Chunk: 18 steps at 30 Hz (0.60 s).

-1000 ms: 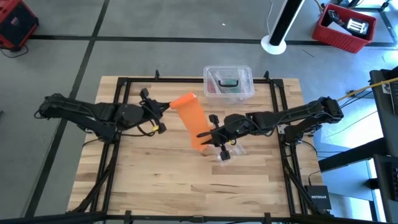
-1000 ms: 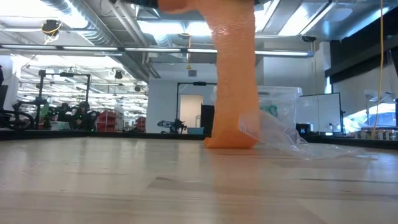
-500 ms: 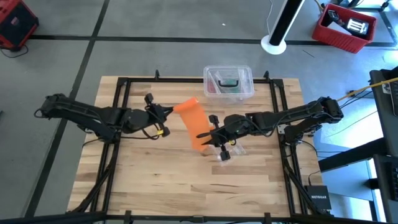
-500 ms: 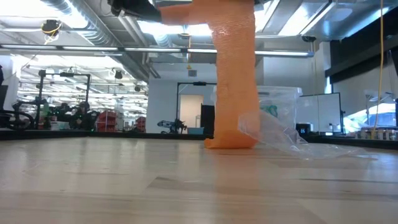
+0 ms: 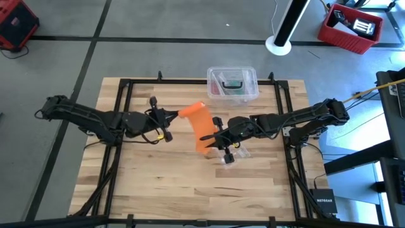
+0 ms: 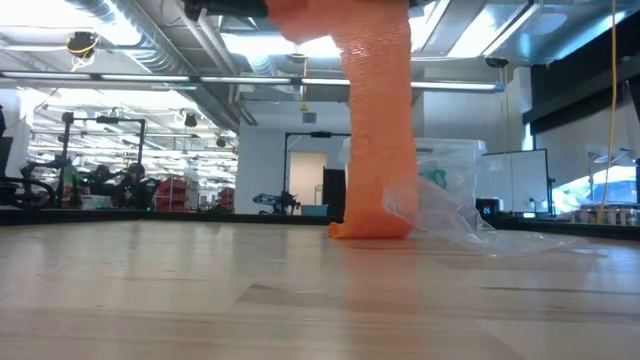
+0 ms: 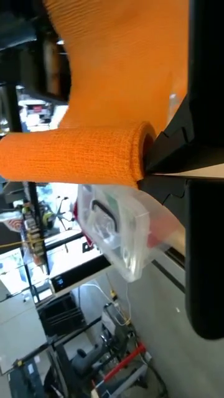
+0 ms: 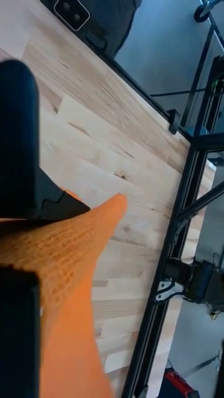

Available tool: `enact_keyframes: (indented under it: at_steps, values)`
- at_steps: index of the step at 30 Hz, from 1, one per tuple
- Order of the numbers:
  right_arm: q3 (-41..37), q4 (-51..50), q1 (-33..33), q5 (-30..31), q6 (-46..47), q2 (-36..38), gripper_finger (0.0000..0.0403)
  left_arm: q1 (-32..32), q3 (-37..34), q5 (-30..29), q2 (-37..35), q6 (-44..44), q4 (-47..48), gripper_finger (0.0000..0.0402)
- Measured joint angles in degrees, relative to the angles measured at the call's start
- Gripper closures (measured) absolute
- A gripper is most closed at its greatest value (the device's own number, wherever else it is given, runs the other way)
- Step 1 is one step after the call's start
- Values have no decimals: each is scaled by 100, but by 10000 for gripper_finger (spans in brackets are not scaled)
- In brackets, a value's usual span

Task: Roll bandage
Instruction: Roll the orange bandage

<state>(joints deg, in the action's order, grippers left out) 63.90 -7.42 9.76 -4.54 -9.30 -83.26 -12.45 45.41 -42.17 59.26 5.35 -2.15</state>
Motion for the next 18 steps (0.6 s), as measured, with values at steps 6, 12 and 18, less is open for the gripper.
enact_keyframes:
  at_steps: [6,12,18]
  values:
    - [0,1,0,0,0,0,402,0,-2,-2,33,112,-91,402]
    - [-2,1,0,-62,1,0,402,4,-2,-85,43,-73,-168,402]
    - [-2,-20,0,-70,0,-2,402,9,-2,-327,35,26,-195,402]
